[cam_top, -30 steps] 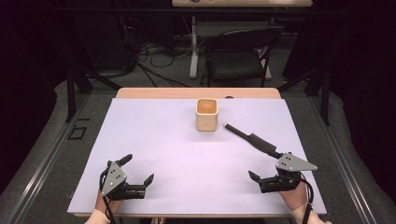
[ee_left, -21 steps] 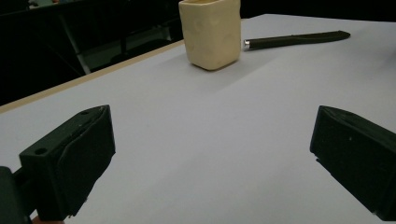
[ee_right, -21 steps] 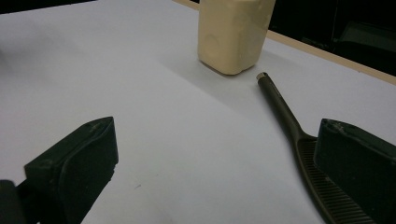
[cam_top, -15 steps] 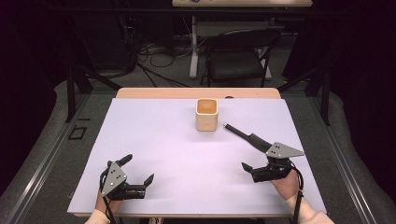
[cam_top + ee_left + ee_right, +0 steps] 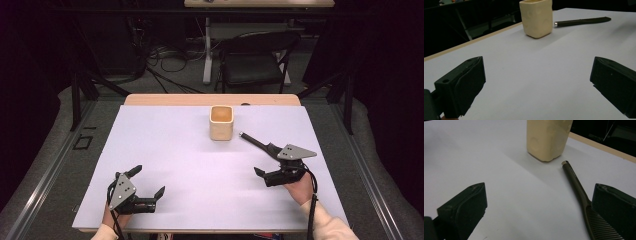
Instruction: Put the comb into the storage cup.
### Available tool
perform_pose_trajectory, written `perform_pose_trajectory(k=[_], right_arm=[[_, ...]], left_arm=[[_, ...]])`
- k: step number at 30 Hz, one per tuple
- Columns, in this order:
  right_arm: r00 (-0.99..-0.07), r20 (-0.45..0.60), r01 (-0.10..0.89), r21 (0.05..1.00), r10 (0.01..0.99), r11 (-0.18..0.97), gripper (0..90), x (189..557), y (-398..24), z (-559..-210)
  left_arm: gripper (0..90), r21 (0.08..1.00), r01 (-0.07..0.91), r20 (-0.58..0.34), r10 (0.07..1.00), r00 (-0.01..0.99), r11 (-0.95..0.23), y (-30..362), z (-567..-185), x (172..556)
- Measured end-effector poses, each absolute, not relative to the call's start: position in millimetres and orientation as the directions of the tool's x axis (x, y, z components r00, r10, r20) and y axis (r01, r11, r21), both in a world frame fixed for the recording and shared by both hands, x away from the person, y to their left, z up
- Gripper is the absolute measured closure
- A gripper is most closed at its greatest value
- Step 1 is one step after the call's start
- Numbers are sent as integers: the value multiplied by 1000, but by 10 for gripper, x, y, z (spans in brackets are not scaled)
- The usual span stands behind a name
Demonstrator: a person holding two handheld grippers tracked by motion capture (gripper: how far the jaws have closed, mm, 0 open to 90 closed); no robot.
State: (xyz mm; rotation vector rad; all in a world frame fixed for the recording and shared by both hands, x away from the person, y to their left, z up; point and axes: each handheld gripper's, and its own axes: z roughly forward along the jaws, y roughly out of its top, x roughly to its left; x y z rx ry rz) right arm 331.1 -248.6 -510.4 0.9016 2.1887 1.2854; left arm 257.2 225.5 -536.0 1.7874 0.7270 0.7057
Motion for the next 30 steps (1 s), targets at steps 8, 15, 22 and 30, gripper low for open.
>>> perform_pose_trajectory(k=[8,15,22,30], right_arm=[[-675,-40,338,871,737,357,0,3475,-2508,-5110],[-664,-38,360,859,747,363,0,3678,-2474,-5115],[-651,-46,365,856,758,366,0,3850,-2442,-5091],[-650,-51,383,840,758,384,0,4011,-2403,-5136]], left_arm=[[1,947,147,126,754,644,-284,2258,-5360,2573],[1,945,149,127,748,651,-290,2244,-5370,2574],[1,945,145,134,749,648,-294,2258,-5365,2565],[1,944,147,134,754,644,-294,2258,-5364,2564]])
